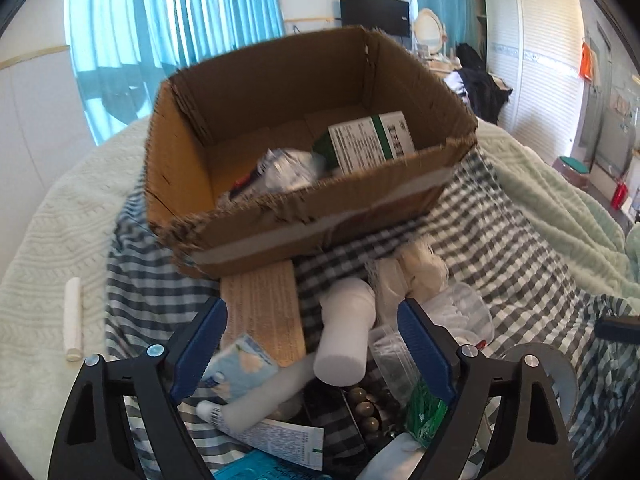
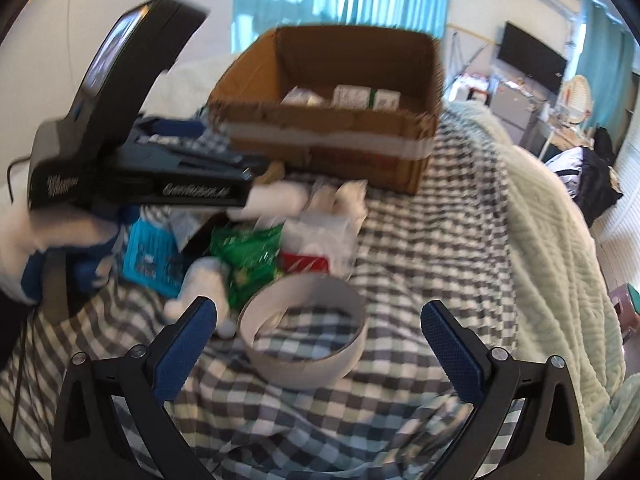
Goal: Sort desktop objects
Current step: 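Move both grippers back toward the scattered items beside the box, then grasp the white plastic bottle with the left gripper while the right grasps the tape roll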
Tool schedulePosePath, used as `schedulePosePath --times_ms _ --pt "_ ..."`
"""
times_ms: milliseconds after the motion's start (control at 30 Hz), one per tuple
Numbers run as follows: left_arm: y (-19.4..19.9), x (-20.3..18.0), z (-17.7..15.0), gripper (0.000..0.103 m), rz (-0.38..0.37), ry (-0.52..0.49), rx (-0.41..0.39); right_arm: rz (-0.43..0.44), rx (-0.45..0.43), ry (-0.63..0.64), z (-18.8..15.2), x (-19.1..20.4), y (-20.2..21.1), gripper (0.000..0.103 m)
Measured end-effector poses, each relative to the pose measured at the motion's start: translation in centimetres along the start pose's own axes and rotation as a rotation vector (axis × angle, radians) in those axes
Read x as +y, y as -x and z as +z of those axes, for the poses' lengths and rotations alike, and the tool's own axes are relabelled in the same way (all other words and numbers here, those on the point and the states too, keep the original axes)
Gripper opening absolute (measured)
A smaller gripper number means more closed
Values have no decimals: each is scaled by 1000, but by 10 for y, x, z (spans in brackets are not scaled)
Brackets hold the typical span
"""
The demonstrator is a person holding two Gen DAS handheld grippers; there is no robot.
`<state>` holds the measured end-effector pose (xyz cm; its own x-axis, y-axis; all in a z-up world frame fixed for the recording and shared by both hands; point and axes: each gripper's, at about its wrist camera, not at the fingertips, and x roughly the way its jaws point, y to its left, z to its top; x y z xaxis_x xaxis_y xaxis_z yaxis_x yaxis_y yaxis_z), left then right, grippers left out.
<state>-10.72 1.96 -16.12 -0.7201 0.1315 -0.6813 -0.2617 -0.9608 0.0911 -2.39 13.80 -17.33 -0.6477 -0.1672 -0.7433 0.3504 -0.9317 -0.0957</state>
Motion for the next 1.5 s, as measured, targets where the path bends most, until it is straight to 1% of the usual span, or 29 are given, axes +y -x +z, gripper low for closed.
schedulePosePath --times_ms 133,267,367,467,500,533,567,600,633,700,900,1067,1133,1267,1500 --pt "-12 -2 -1 83 -32 -4 34 19 55 21 -4 4 -12 103" --pt "-27 -4 -2 76 -54 -8 80 26 122 32 -9 7 -29 103" --pt "-42 -4 -3 76 -71 -3 129 16 161 33 -11 7 -40 101" --pt "-54 0 -4 74 -85 31 150 15 177 21 -11 4 -45 101" --pt "-59 3 -4 68 -91 47 169 15 180 14 -11 2 -47 98" --pt "-63 4 -5 60 -100 54 183 17 187 5 -11 0 -49 92" --pt "-65 5 -6 44 -117 58 195 18 191 -1 -11 -1 -51 89" --pt "-67 3 -7 38 -129 55 200 26 193 -7 -11 -2 -52 86" --pt "-66 1 -8 36 -122 39 200 36 193 -10 -11 -3 -52 83" --pt "-64 -4 -8 33 -116 18 192 38 191 -11 -11 -3 -52 83" --pt "-61 -6 -8 32 -103 1 179 32 183 -7 -10 -1 -50 82" --pt "-53 -8 -7 33 -101 -13 158 16 158 -26 -9 -3 -43 82" --pt "-46 -8 -7 32 -110 -15 138 16 149 -40 -9 -6 -40 82" --pt "-35 -8 -5 32 -106 -16 110 12 130 -68 -7 -12 -35 82" --pt "-6 -6 -3 32 -68 -25 51 -23 98 -106 -5 -18 -27 82"
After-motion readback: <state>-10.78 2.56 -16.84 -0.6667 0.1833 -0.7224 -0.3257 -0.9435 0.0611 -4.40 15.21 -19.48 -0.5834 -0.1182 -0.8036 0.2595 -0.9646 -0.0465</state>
